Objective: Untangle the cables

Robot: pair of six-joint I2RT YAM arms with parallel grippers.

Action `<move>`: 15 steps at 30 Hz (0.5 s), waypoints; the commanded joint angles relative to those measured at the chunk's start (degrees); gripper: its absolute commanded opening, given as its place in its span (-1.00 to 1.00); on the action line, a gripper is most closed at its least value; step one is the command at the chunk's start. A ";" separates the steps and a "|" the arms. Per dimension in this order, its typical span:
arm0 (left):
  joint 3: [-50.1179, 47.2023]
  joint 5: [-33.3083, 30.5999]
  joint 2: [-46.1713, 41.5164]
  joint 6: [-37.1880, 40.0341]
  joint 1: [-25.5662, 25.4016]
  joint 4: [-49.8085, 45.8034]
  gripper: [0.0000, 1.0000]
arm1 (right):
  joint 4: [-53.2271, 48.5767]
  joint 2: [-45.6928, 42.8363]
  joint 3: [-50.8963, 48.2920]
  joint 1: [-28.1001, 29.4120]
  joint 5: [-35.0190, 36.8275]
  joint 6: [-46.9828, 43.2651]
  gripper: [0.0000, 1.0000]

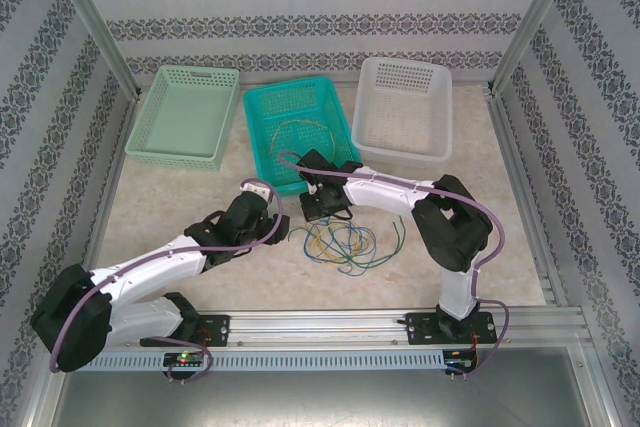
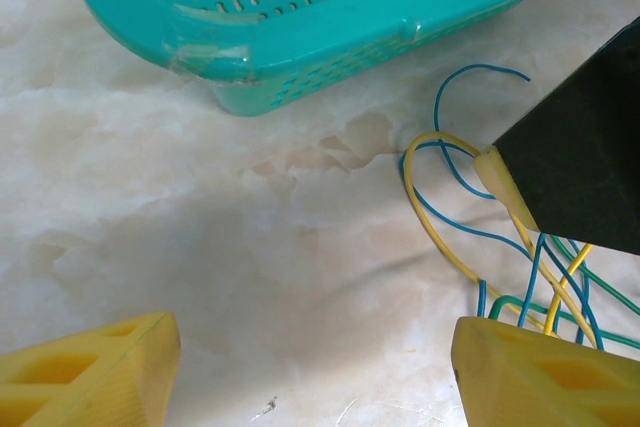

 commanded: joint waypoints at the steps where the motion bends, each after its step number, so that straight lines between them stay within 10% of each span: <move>1: 1.76 -1.59 -1.57 1.23 0.70 -2.78 0.45 | 0.40 -4.45 -0.63 0.07 0.24 0.21 -1.00; 15: 2.15 5.18 -4.69 3.46 0.60 1.93 0.46 | -5.24 -26.15 0.29 0.67 3.52 -0.99 -1.00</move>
